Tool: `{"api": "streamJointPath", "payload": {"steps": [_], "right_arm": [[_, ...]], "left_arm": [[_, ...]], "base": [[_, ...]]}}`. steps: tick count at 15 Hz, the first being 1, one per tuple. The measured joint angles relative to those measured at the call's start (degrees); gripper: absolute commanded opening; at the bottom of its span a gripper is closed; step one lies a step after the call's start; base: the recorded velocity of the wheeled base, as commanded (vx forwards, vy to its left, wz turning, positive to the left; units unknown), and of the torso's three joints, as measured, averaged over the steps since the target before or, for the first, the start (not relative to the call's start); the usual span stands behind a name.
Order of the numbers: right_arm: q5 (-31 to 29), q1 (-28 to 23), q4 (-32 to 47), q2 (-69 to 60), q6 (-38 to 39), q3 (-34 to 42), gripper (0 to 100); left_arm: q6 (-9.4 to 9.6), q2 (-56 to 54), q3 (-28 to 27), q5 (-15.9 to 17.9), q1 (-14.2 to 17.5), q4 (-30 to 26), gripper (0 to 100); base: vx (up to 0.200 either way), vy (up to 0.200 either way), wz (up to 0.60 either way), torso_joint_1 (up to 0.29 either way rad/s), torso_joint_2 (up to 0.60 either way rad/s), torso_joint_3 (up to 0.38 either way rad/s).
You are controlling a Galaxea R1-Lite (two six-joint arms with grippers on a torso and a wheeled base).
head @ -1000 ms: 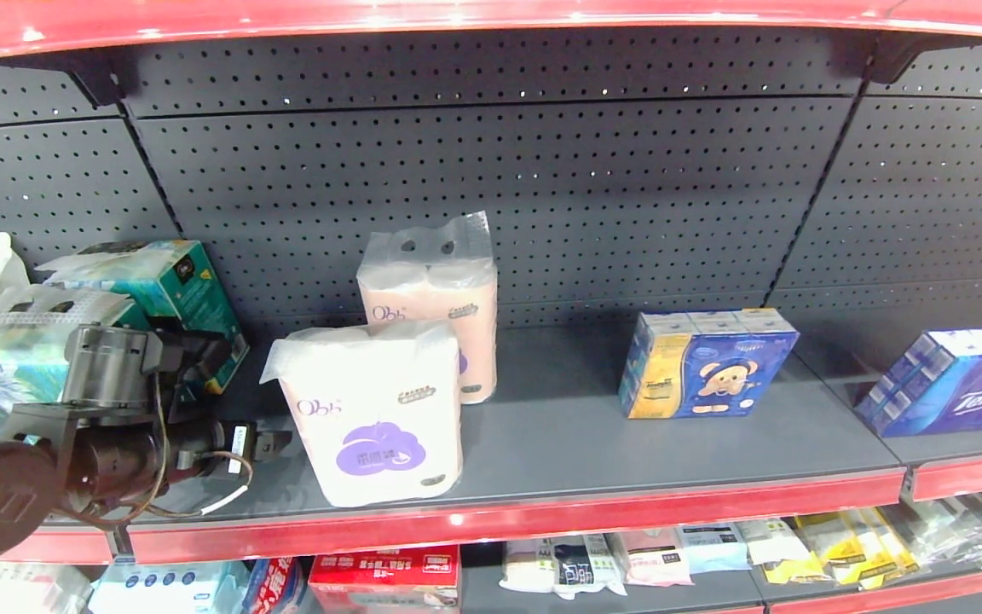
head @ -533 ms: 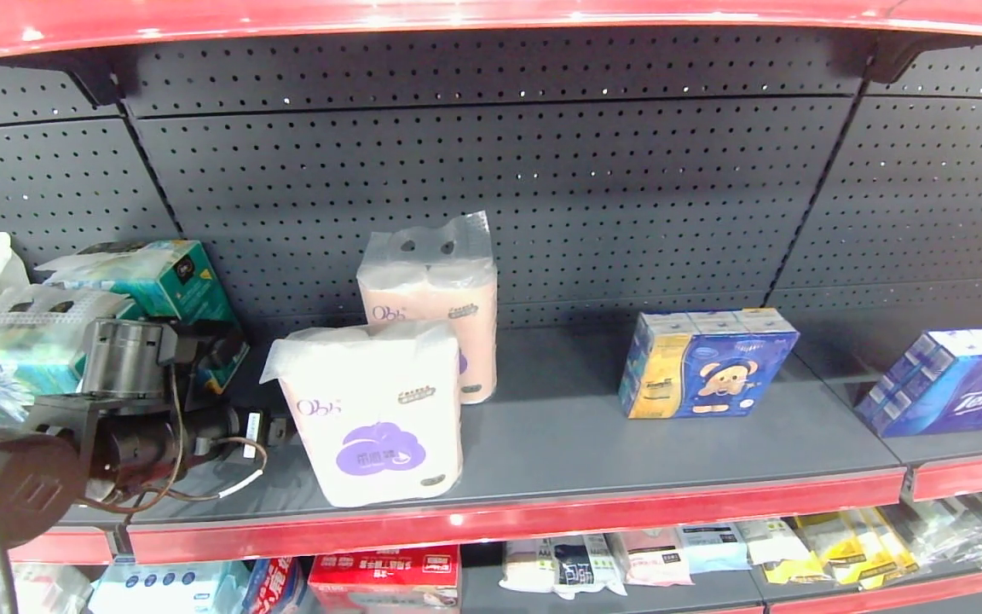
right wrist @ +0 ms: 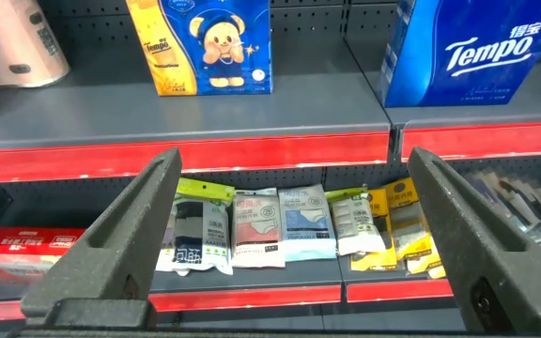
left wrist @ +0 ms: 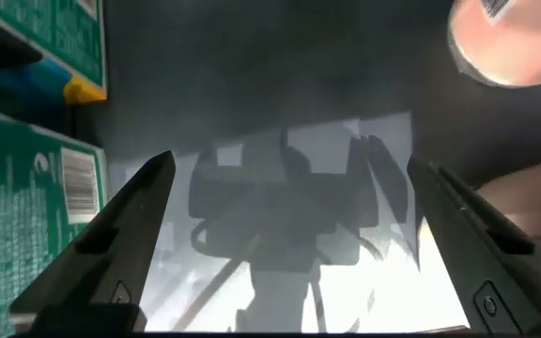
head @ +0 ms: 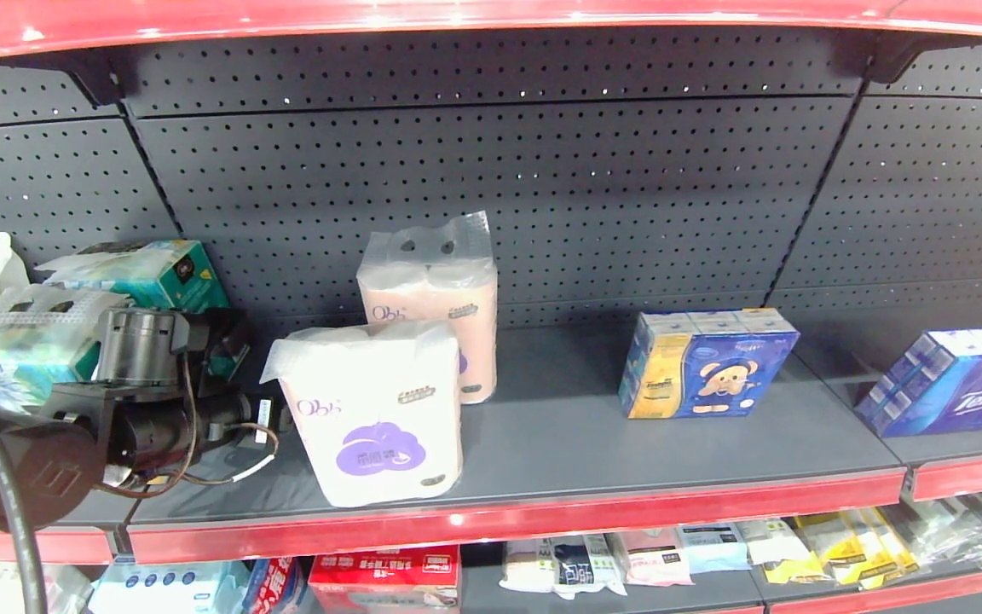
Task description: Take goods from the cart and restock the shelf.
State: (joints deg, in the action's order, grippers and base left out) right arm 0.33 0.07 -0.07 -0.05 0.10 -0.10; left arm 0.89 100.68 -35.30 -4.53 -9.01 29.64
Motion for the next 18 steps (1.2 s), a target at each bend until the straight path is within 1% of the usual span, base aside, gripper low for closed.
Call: {"api": "streamJointPath", "payload": {"steps": [13, 18], "right_arm": [[0.0, 0.0, 0.0, 0.0, 0.0, 0.0, 100], [0.0, 0.0, 0.0, 0.0, 0.0, 0.0, 100]], "left_arm": [[-0.1, 0.3, -0.1, -0.1, -2.5, 1.1, 100], [-0.13, 0.5, -0.2, -0.9, -3.9, 2.0, 100]], "base": [[0.0, 0.0, 0.0, 0.0, 0.0, 0.0], [0.0, 0.0, 0.0, 0.0, 0.0, 0.0]]}}
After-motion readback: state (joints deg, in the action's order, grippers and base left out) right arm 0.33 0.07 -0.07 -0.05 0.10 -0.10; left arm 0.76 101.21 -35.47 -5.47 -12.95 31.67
